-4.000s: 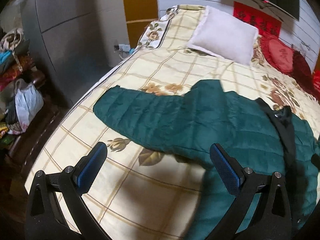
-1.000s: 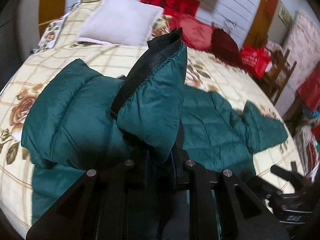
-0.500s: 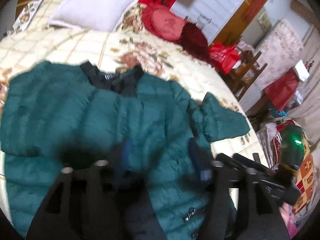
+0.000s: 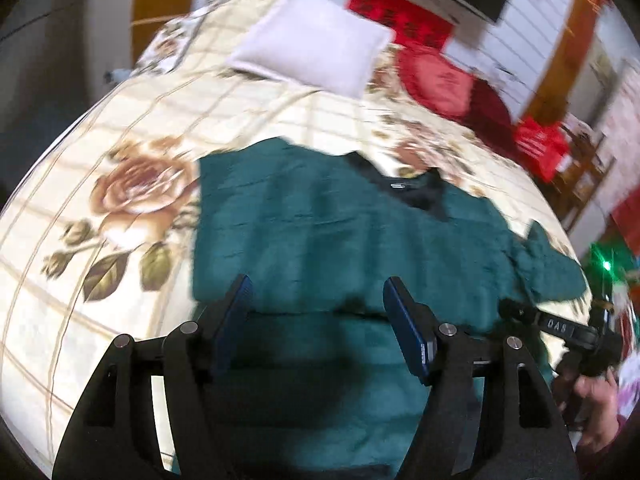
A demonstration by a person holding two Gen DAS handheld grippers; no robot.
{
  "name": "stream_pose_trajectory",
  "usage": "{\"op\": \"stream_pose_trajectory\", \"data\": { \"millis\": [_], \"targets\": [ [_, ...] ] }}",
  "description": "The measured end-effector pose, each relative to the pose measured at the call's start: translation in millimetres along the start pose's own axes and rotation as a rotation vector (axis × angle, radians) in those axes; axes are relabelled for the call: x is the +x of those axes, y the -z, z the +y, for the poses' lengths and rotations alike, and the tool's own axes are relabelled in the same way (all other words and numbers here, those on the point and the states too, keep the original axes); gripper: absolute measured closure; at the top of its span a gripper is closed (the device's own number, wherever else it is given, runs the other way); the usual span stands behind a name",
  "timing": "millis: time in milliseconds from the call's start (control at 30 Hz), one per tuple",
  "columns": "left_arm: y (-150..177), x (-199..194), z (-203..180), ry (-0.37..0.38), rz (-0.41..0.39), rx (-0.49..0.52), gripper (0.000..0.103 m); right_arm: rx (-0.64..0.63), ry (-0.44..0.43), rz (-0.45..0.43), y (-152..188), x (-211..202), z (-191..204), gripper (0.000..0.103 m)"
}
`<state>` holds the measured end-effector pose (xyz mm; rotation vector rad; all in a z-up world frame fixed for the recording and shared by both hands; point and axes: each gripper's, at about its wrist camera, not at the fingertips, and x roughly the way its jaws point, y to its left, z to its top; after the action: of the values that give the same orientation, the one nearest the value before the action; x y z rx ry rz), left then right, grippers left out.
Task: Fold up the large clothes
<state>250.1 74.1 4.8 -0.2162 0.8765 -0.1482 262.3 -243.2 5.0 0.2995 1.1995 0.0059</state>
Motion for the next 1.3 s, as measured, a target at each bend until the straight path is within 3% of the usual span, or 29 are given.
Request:
{"op": "stream_pose_trajectory", "data": {
  "millis": [33,100,233,467,567,667,733,767,800,867,967,1100,1300],
  "targets": [
    [2,6,5,-0.017,0.007,-0.015,0.035,-0.021,-0.027,0.0,-1,2,6,0.063],
    [2,16,14,-0.045,0.024,-0.043,0.035,-0.092,0.018,-0.059,-5,-5,18,0.074],
    [5,39,23,-0.066,0.055,-0.07,0.035,-0.2,0.131,-0.218,-18,-28,30,0.077],
    [10,61,12,-0.115,0.05,-0.031,0.035,-0.152,0.296,-0.217,-45,0,1,0.086],
    [11,62,5,-0.14,0.044,0.003,0.035,-0.05,0.192,-0.141,-49,13,-20,0.086],
    [9,56,2,-0.146,0.029,0.026,0.035,0.013,0.132,-0.163,-42,-4,-27,0.085],
    [6,52,0,-0.162,0.016,0.043,0.035,-0.004,0.109,-0.175,-38,-14,-20,0.083],
    [4,49,-2,-0.166,0.0,0.049,0.035,-0.026,0.084,-0.186,-35,-21,-12,0.071],
    [2,46,-3,-0.168,-0.014,0.051,0.035,-0.043,0.062,-0.199,-32,-27,-6,0.052],
    [-3,40,-5,-0.171,-0.05,0.048,0.035,-0.075,0.022,-0.24,-28,-37,10,0.039],
    [-13,41,-9,-0.16,-0.061,0.041,0.035,-0.13,-0.003,-0.256,-25,-41,38,0.038],
    [-17,57,-14,-0.177,-0.041,0.051,0.035,-0.22,-0.04,-0.168,-23,-13,68,0.039],
    [-12,88,-15,-0.188,0.007,0.029,0.035,-0.229,0.105,-0.124,-38,46,67,0.039]
  ]
}}
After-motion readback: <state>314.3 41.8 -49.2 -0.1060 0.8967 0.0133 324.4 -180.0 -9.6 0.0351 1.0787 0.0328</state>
